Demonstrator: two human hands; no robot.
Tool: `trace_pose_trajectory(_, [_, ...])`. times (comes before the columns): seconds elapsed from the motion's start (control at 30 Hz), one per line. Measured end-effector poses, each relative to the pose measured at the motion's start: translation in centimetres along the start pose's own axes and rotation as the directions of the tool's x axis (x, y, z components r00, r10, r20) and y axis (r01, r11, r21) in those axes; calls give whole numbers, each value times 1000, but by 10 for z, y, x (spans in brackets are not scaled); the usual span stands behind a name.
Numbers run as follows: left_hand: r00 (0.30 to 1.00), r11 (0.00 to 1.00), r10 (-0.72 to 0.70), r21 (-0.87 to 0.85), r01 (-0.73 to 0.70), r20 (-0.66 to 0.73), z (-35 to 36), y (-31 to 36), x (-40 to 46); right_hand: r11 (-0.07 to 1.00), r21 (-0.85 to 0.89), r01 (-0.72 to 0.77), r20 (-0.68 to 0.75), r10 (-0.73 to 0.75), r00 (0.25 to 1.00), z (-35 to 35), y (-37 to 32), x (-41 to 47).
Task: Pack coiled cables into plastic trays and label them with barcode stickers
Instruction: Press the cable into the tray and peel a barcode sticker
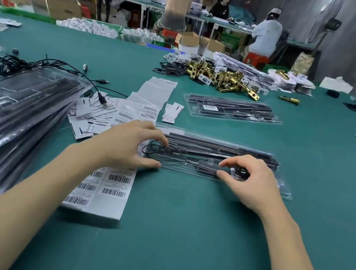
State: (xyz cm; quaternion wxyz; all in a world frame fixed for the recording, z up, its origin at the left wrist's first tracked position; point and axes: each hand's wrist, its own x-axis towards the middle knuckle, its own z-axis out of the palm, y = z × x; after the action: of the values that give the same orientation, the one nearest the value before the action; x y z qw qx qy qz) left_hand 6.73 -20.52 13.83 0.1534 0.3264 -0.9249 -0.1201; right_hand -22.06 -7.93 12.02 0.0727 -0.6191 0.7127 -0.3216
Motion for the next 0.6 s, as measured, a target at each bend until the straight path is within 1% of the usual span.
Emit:
trace_pose_trajectory(0.13, [1000,1000,-2,-24,2,1,1,-2,1,998,56,6,32,-8,999,0,-1,0])
trace_pose_trajectory(0.3, [1000,998,13,-57,-13,-1,-2,-7,0,999,21,-27,76,25,997,1,1,2])
trace_pose_trajectory(0.43, [995,999,1,-39,-5,-97,4,-4,2,1000,20,-20,21,20,1000,6,-3,2])
trace_pose_trajectory(0.5, [993,1000,0,-21,-2,-117,9,-1,3,1000,-24,-19,18,20,1000,9,-3,3])
trace_pose_trajectory(0.6, [994,1000,-20,-13,19,-111,13,1,2,992,-122,-32,56,39,998,10,-5,5])
